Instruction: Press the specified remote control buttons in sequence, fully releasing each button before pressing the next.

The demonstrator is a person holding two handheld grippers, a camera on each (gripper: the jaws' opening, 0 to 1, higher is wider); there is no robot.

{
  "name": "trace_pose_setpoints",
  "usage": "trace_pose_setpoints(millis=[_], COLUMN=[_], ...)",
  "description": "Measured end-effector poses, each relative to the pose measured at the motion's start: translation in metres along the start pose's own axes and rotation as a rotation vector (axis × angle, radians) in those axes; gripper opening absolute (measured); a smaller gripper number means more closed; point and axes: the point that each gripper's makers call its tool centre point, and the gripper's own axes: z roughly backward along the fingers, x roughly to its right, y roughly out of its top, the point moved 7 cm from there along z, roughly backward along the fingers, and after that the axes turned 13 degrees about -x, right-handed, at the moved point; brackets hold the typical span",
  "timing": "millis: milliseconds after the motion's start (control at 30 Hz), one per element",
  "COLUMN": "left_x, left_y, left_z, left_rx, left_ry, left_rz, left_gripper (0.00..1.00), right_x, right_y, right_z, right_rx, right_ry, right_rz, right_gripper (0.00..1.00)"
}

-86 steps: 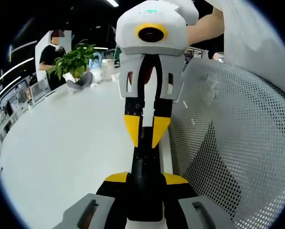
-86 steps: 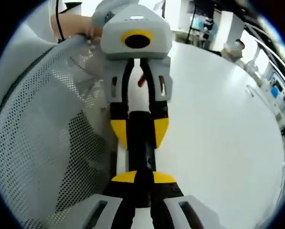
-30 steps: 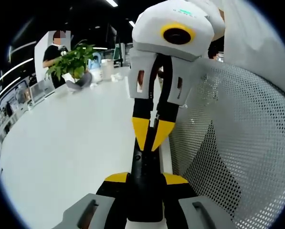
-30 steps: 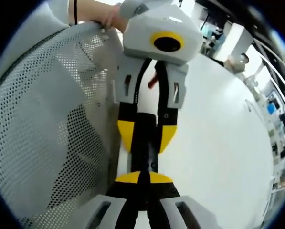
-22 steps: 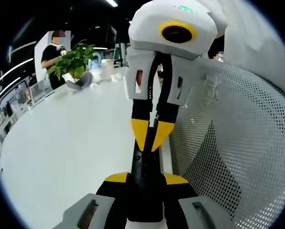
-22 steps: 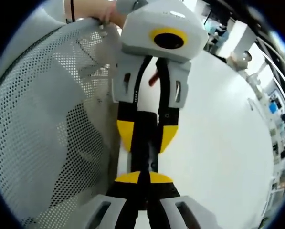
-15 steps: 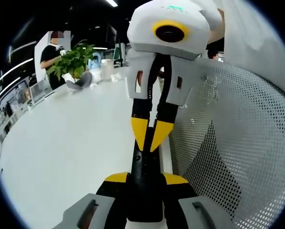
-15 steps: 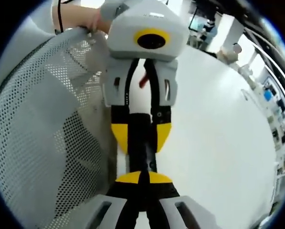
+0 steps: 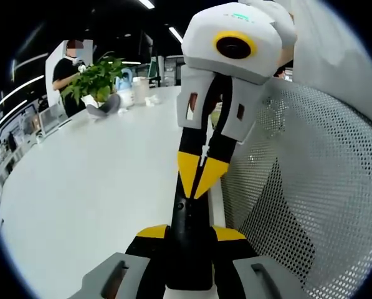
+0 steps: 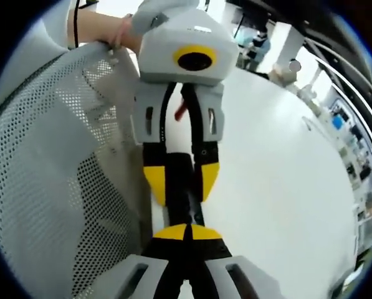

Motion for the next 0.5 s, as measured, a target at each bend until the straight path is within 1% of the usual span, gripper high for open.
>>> trace_pose_setpoints(millis=[33, 100, 133, 167, 200, 333, 500], left_x=[-0.0001, 0.0000, 0.0001, 0.0001, 0.0000, -0.0001, 0.0000], left_y=[0.0000, 0.0001, 0.0002, 0.0002, 0.0002, 0.0002, 0.0004], left_z=[-0.0001, 0.0000, 0.0001, 0.0000, 0.0000, -0.0002, -0.0003], left_rx=[0.001, 0.000, 0.000, 0.000, 0.000, 0.000, 0.000], left_ry=[0.000, 0.000, 0.000, 0.000, 0.000, -0.001, -0.002], left_rz=[0.000, 0.000, 0.000, 0.000, 0.000, 0.000, -0.001], left_gripper=[0.25, 0.25, 0.25, 0.25, 0.25, 0.25, 0.25], right_x=[-0.0002, -0.0052, -0.0071, -0.0064, -0.0076, -0.0059, -0.0059], right_y=[0.0004, 0.0029, 0.0038, 0.0038, 0.0036, 0.0030, 0.0034], right_z=[0.0003, -0.0008, -0.0014, -0.0009, -0.0009, -0.0010, -0.0012], right_rx=[-0.001, 0.012, 0.009, 0.002, 0.000, -0.001, -0.006], right_ry=[-0.001, 0.035, 0.032, 0.015, 0.015, 0.026, 0.039], right_rz=[0.005, 0.000, 0.003, 0.031, 0.034, 0.022, 0.029], right_gripper=[0.00, 0.00, 0.00, 0.00, 0.00, 0.00, 0.00])
